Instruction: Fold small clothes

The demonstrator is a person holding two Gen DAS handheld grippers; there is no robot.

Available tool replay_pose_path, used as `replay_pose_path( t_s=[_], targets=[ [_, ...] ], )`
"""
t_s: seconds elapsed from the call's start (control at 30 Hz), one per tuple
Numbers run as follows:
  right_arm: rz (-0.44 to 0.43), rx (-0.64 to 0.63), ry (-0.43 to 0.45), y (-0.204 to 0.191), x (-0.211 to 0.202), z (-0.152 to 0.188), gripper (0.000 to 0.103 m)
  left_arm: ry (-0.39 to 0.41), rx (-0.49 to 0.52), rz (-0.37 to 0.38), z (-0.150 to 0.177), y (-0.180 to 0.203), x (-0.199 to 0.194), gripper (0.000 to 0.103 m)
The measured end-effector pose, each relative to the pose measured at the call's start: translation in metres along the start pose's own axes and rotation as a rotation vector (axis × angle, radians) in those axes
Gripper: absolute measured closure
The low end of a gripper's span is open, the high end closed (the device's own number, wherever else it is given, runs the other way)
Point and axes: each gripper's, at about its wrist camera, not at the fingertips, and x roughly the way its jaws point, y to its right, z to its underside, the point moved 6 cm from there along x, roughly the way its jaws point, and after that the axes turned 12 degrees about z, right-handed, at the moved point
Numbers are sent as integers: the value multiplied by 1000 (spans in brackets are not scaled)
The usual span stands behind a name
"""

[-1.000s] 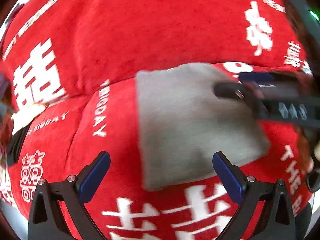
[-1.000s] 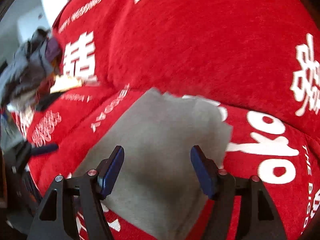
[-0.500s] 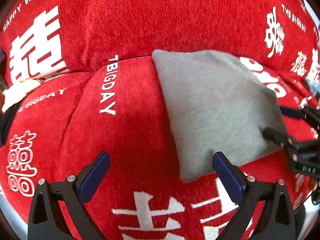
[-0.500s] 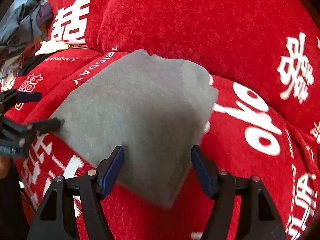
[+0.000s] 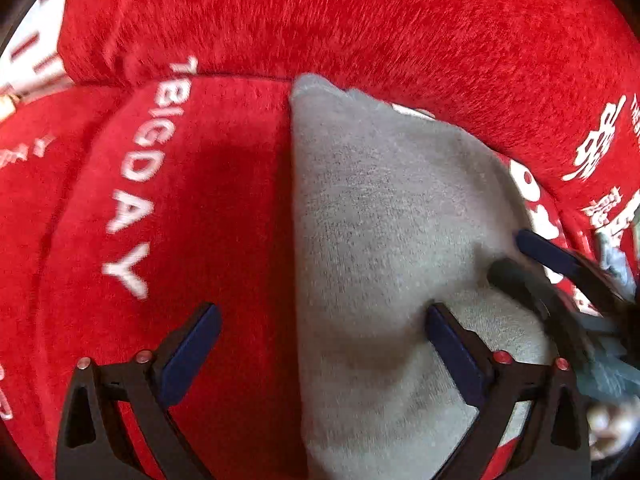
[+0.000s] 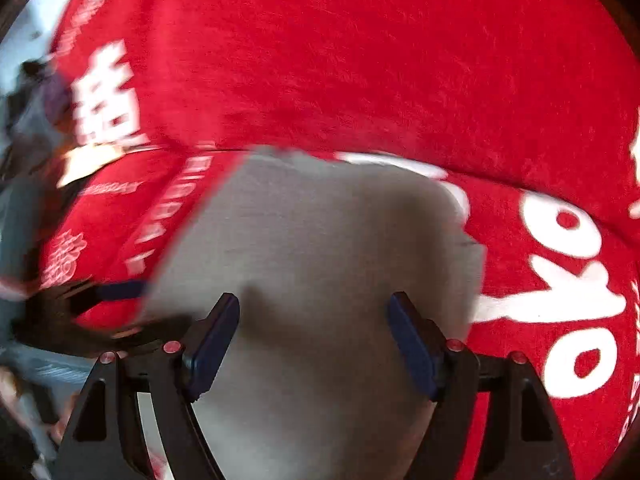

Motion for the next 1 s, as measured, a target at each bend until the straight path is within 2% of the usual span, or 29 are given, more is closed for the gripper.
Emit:
replay_pose_path(
  t_s=[0.07, 0.17, 0.23, 0.3, 0.37, 0.4, 0.5, 0.6, 0.7, 0.73, 0.77, 0.8, 0.83, 0.87, 0.9, 0.93, 1.0],
  targets=[
    [104, 81, -5, 37, 8, -1, 23, -20, 3, 35, -5, -3, 0, 0],
    [85, 225, -12, 82, -3, 11, 22, 39, 19, 17, -17, -13, -19, 0],
    [87, 261, -3, 107, -17, 23, 22, 69, -11, 22, -24, -27, -33, 0],
    [51, 303, 8, 126, -33, 38, 22, 67, -53, 40, -26, -44, -42, 0],
    [-45, 364, 17, 134, -46, 50, 21, 57, -76, 56, -23, -52, -43, 0],
    [-123, 389, 21, 131, -50, 54, 21, 49, -82, 65, -20, -53, -41, 0],
    [-269, 410, 12, 113, -49, 56, 21, -8, -61, 113, -11, -39, -25, 0],
    [-319, 372, -55, 82, -28, 55, 21, -46, -2, 157, -4, -7, -10, 0],
    [-379, 370, -129, 59, 0, 58, 21, -106, 34, 164, -1, 15, 14, 0],
    [-399, 379, -126, 54, 5, 57, 19, -102, 45, 146, -1, 19, 18, 0],
    [-392, 370, -78, 49, 5, 53, 19, -87, 70, 132, -4, 25, 21, 1],
    [-386, 352, -71, 45, 6, 52, 20, -87, 84, 140, -6, 31, 23, 10],
    [-362, 334, -70, 40, 7, 51, 28, -85, 92, 142, -8, 35, 23, 19],
    [-306, 293, -63, 34, 6, 49, 41, -75, 93, 129, -10, 38, 23, 22],
    [-285, 267, -60, 29, 6, 48, 44, -67, 101, 120, -10, 40, 21, 34],
    [-270, 248, -47, 25, 1, 46, 57, -56, 126, 110, -9, 43, 16, 44],
    [-267, 239, -12, 22, -14, 43, 64, -42, 151, 106, -7, 43, 6, 54]
  ],
)
